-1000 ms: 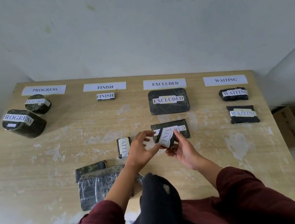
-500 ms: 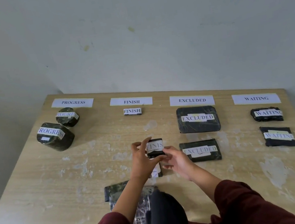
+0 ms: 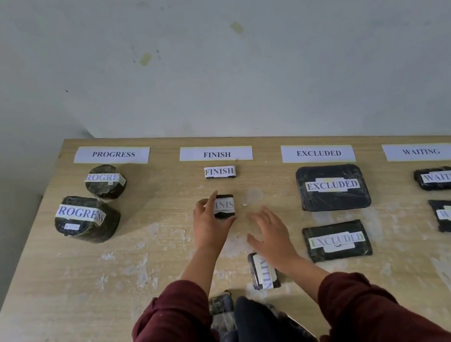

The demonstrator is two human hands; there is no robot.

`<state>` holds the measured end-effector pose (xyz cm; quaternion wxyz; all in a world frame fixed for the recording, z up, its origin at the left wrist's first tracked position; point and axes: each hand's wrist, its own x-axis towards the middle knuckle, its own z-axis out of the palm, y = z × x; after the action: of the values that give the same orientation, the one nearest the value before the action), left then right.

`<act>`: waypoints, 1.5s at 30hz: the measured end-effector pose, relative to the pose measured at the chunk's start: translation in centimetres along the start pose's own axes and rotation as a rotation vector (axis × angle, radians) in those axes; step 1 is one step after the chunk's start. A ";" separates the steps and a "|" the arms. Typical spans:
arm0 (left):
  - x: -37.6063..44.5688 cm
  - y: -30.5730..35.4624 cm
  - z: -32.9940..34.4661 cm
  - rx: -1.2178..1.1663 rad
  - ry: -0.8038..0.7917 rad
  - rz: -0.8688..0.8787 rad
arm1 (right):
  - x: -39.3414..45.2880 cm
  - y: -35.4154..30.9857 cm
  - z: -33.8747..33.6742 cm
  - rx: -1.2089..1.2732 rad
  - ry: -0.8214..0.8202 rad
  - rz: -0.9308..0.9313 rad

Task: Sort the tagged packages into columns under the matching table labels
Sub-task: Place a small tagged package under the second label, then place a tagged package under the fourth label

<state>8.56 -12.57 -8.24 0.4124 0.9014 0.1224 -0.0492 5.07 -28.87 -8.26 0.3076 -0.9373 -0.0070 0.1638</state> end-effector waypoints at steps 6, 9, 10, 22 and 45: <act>2.2 0.8 1.4 -0.062 0.080 -0.011 | -0.4 0.2 0.5 -0.031 0.005 0.012; 2.4 0.4 1.8 -0.058 0.114 -0.010 | -0.5 0.4 0.5 -0.038 0.000 0.006; 2.4 0.3 1.9 -0.057 0.123 -0.009 | -0.5 0.4 0.4 -0.039 -0.004 0.002; 1.0 0.2 1.0 -0.047 0.089 -0.080 | -6.2 0.3 0.7 -0.234 0.087 -0.022; -9.1 2.3 -0.6 -0.641 -0.349 -0.164 | -8.5 1.8 -3.7 0.250 0.294 -0.180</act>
<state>0.42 -15.22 -4.44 0.6832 0.6915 0.1314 -0.1943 -1.93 -33.44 -3.92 0.4324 -0.9013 -0.0252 -0.0032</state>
